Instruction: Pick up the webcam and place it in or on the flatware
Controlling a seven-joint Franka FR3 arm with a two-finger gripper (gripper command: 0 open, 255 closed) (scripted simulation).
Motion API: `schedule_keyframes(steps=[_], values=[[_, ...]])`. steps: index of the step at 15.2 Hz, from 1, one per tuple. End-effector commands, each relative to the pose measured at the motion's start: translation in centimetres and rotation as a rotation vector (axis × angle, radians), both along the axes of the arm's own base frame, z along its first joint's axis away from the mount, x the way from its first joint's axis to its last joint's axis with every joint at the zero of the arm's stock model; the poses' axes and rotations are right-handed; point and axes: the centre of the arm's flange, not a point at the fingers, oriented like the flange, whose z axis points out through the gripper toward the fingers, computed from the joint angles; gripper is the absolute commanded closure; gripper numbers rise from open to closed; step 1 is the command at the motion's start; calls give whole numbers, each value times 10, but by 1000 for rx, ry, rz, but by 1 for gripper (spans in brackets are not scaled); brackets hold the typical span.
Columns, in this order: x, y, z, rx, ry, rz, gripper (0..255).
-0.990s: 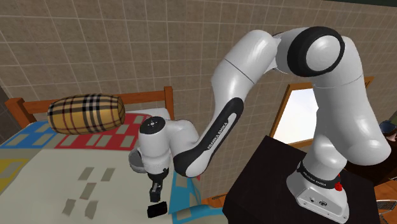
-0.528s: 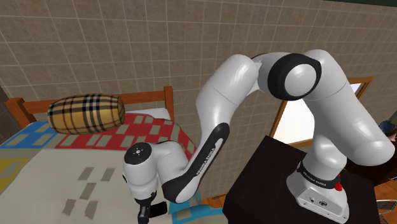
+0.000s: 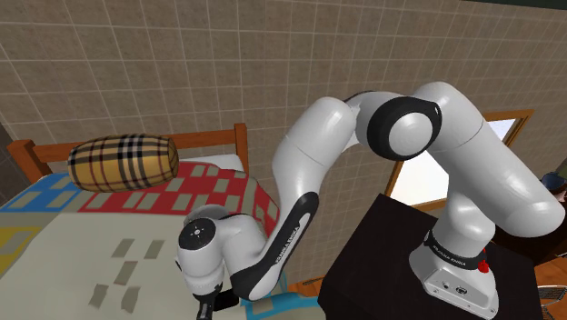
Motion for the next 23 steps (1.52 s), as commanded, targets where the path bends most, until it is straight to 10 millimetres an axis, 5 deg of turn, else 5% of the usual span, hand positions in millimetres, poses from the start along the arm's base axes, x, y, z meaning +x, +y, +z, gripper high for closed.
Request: schedule_keyframes(steps=[1, 6, 7, 16, 23], values=[[0, 0, -2, 0, 0, 0, 0], [0, 0, -2, 0, 0, 0, 0], [0, 0, -2, 0, 0, 0, 255], [0, 0, -2, 0, 0, 0, 255], [0, 0, 35, 0, 0, 0, 255]])
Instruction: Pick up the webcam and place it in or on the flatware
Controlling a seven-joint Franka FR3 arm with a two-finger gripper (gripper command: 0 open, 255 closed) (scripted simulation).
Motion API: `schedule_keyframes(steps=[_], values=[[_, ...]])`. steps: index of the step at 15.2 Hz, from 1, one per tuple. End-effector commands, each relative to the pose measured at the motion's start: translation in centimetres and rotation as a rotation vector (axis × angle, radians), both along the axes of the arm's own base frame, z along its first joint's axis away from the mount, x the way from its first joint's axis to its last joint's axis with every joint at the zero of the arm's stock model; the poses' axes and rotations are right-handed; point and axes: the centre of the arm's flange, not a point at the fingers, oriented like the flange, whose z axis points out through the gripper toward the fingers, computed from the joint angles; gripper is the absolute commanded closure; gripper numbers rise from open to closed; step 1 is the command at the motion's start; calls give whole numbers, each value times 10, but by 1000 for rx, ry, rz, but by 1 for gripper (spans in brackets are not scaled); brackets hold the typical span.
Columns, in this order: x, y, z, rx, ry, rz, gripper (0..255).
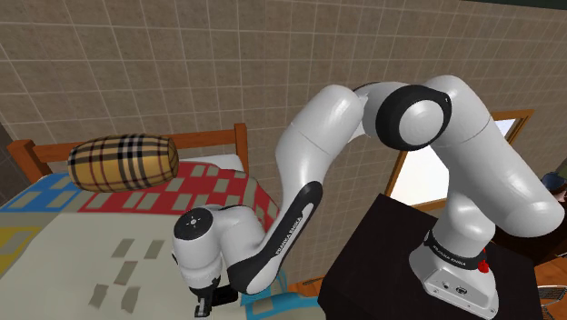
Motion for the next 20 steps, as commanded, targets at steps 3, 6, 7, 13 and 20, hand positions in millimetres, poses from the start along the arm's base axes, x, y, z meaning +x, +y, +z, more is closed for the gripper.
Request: schedule_keyframes(steps=[3, 6, 7, 13, 20], values=[[0, -2, 21, 0, 0, 0, 255], [0, -2, 37, 0, 0, 0, 255], [0, -2, 42, 0, 0, 0, 255], [0, -2, 74, 0, 0, 0, 255], [46, -27, 91, 0, 0, 0, 255]])
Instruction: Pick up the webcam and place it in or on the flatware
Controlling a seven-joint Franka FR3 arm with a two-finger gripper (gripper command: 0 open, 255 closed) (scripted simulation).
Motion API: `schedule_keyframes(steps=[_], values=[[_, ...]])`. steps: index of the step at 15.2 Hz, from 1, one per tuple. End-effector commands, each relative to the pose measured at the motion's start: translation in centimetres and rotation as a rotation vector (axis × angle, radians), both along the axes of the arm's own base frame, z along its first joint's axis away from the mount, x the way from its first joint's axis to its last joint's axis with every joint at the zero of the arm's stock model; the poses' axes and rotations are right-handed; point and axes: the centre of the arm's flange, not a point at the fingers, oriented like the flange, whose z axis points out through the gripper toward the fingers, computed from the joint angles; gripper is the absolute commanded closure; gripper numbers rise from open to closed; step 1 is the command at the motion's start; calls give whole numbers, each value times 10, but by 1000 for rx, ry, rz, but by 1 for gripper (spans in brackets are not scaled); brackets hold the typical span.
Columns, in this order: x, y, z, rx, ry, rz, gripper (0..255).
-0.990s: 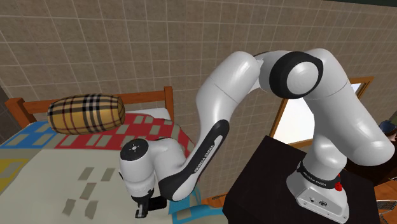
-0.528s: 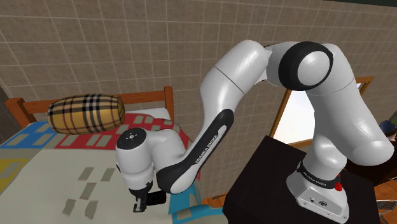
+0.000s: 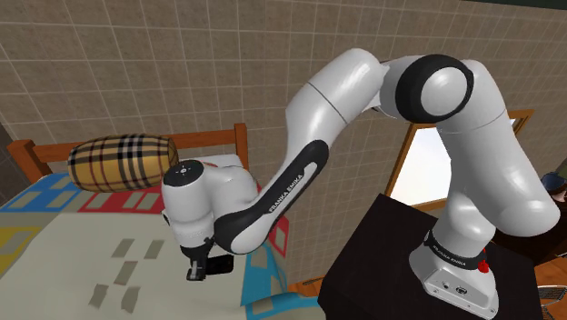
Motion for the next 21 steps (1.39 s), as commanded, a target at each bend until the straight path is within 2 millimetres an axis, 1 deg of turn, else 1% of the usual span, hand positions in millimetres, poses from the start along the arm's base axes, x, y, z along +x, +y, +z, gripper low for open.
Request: schedule_keyframes(steps=[1, 17, 18, 21], values=[[23, -13, 3, 0, 0, 1, 255], [209, -112, 8, 0, 0, 1, 255], [218, -117, 8, 0, 0, 1, 255], [218, -117, -8, 0, 0, 1, 255]])
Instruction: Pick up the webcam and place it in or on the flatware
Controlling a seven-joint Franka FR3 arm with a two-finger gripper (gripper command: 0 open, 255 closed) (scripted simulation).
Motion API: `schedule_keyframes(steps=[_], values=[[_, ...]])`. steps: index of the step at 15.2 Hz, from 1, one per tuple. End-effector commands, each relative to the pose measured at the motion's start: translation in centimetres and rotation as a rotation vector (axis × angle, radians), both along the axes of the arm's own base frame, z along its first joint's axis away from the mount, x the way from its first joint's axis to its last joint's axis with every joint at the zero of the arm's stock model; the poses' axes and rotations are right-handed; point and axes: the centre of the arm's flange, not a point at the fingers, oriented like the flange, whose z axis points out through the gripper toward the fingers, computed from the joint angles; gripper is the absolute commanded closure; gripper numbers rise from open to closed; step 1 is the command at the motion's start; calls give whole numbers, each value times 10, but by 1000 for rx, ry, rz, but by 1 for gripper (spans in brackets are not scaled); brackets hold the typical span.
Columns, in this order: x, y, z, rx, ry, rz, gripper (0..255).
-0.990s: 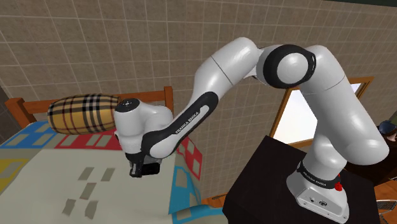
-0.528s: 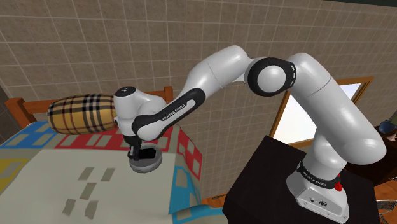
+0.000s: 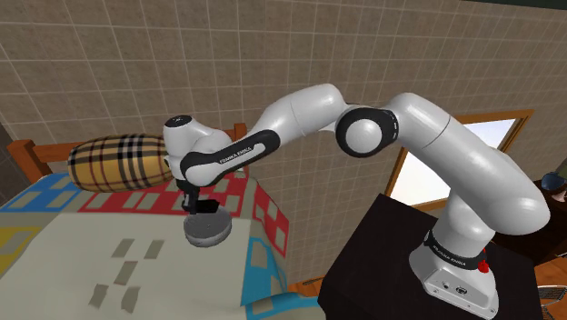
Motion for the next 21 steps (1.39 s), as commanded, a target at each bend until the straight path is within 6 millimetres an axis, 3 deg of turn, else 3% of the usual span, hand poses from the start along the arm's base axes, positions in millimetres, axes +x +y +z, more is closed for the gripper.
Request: schedule_keyframes(steps=[1, 12, 19, 20, 21], values=[[1, 0, -11, 0, 0, 0, 255], [1, 0, -67, 0, 0, 0, 255], [1, 0, -67, 0, 0, 0, 255], [1, 0, -67, 0, 0, 0, 0], [1, 0, -67, 0, 0, 0, 0]])
